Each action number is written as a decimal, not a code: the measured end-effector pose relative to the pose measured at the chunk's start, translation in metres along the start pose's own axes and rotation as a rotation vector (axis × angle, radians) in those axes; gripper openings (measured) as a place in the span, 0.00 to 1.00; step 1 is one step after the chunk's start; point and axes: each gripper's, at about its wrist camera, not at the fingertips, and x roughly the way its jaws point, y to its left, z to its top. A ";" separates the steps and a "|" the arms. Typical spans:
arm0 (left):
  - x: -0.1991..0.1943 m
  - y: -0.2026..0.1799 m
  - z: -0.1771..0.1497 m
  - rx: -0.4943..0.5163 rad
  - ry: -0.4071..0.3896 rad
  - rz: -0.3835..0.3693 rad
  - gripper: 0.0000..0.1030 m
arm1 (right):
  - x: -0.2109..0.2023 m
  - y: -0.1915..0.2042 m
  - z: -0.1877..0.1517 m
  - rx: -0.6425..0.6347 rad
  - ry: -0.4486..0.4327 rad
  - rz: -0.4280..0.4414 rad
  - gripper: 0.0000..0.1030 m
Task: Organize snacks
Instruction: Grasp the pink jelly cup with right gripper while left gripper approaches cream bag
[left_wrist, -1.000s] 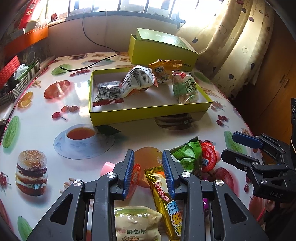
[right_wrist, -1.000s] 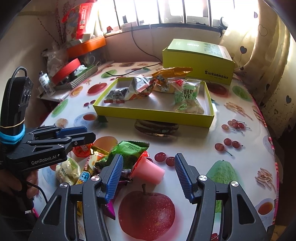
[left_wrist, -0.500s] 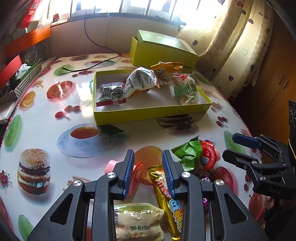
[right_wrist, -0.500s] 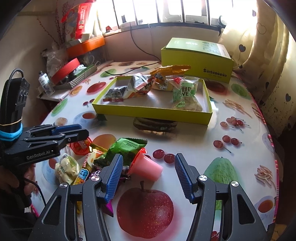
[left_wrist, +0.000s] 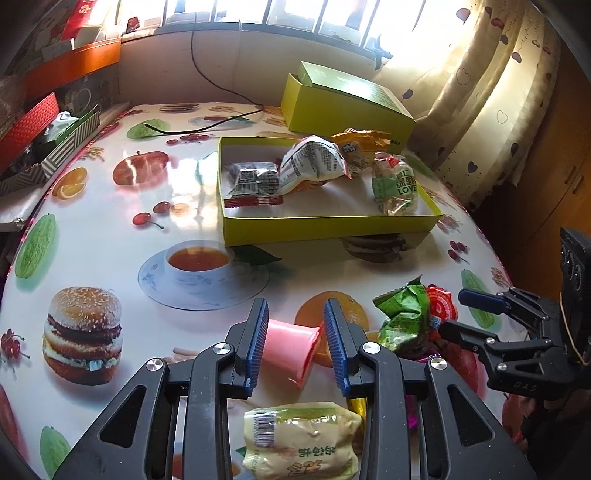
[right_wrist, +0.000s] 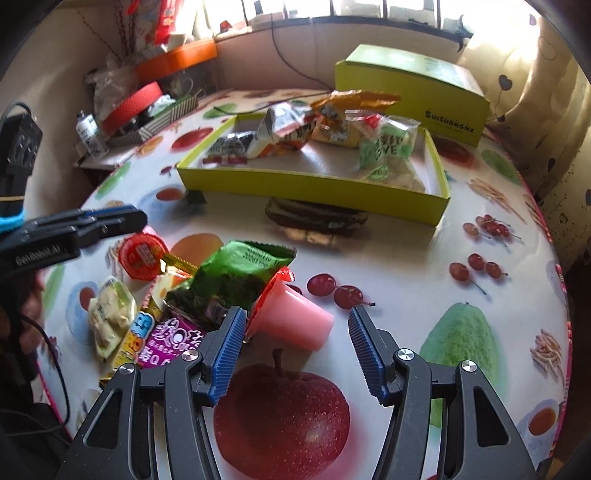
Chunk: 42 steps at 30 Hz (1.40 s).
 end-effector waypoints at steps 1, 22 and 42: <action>0.000 0.002 0.000 -0.004 0.001 0.001 0.32 | 0.004 0.000 0.000 0.000 0.010 -0.002 0.56; -0.009 0.011 -0.012 0.050 -0.010 -0.116 0.56 | 0.005 -0.015 -0.002 0.091 0.004 0.013 0.56; -0.025 0.007 -0.046 0.135 0.026 -0.129 0.62 | 0.002 -0.016 -0.011 0.119 -0.016 0.042 0.39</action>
